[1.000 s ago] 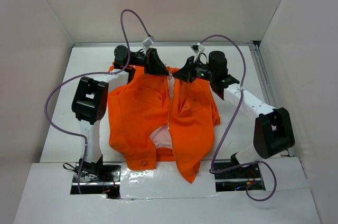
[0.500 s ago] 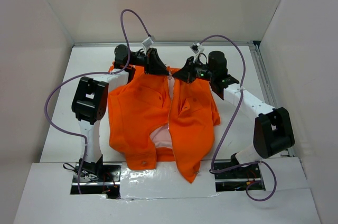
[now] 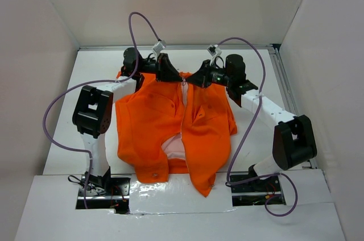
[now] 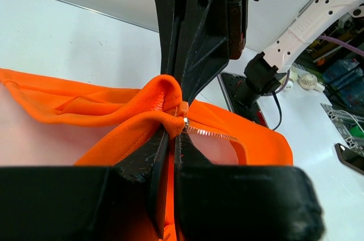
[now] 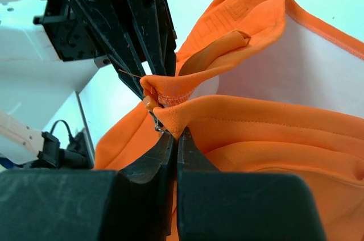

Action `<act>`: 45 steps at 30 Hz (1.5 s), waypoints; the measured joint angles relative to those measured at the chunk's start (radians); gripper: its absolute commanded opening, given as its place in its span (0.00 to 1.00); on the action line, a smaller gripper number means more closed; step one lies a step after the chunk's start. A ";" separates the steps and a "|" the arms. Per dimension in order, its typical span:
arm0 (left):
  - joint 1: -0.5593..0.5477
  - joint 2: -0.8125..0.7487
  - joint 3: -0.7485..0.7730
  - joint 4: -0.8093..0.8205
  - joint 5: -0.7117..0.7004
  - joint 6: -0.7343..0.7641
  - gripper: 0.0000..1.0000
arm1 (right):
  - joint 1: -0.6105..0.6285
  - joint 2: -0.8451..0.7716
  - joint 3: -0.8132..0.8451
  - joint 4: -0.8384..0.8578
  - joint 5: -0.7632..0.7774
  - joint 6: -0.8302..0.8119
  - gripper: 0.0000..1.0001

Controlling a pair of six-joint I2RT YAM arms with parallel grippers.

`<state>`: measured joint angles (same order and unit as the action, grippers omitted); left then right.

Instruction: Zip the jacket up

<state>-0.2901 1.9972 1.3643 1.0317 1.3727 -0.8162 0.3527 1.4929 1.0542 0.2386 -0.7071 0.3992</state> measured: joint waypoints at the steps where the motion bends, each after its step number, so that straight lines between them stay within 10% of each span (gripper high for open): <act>1: 0.000 0.000 -0.006 0.003 -0.005 -0.001 0.00 | -0.001 0.003 0.000 0.005 0.000 0.013 0.00; 45: 0.006 0.008 0.017 0.116 -0.023 -0.216 0.00 | -0.039 0.060 -0.055 0.319 -0.217 0.132 0.00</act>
<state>-0.2844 2.0048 1.3815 1.1473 1.3495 -1.0317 0.3134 1.5532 0.9997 0.5579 -0.9245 0.5316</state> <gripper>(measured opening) 0.165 0.025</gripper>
